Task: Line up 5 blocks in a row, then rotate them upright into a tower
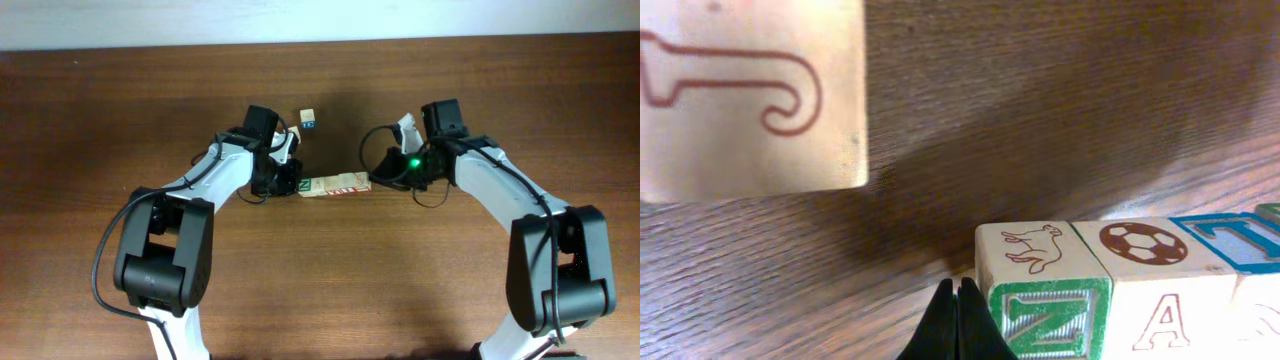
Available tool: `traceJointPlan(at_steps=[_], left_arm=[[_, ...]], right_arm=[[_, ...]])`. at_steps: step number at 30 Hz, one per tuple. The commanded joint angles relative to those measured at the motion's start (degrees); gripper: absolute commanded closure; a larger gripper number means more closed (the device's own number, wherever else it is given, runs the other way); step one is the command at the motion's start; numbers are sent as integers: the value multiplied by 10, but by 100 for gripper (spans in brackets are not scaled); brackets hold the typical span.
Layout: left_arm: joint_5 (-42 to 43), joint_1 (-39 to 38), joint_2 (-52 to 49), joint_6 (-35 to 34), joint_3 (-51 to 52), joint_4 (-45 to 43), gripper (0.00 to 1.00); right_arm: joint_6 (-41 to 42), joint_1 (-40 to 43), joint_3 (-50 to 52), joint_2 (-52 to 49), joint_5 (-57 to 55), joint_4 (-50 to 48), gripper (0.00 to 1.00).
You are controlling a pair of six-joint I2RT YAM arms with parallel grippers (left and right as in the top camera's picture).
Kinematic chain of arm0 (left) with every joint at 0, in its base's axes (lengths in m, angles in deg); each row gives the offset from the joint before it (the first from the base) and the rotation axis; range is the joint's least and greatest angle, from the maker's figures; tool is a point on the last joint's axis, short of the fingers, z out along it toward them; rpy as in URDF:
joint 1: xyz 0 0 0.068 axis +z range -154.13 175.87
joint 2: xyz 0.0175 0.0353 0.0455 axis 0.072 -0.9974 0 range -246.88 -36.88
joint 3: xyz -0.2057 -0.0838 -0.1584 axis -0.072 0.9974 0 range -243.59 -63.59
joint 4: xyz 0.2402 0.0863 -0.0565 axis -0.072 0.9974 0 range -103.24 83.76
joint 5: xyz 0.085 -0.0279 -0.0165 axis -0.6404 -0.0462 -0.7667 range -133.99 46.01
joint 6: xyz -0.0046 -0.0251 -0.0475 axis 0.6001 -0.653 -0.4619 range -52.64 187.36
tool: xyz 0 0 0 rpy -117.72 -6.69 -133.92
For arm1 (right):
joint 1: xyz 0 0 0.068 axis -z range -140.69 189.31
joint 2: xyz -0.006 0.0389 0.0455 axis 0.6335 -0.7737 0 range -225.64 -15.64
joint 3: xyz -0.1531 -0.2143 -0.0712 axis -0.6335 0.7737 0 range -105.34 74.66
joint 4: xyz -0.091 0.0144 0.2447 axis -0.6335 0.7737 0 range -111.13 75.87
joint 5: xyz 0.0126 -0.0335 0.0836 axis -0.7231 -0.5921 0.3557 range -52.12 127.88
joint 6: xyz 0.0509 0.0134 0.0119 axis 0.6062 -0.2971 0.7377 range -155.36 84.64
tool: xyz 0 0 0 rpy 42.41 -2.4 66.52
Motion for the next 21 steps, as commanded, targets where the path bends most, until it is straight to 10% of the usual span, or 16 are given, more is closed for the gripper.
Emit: traceJointPlan(at_steps=[1, 21], left_arm=[[52, -13, -5, 1, 1, -4, 100], [52, -17, -5, 1, 1, -6, 100]], right_arm=[[14, -35, -22, 13, 11, -2, 96], [31, -109, -74, 13, -57, 30, 96]])
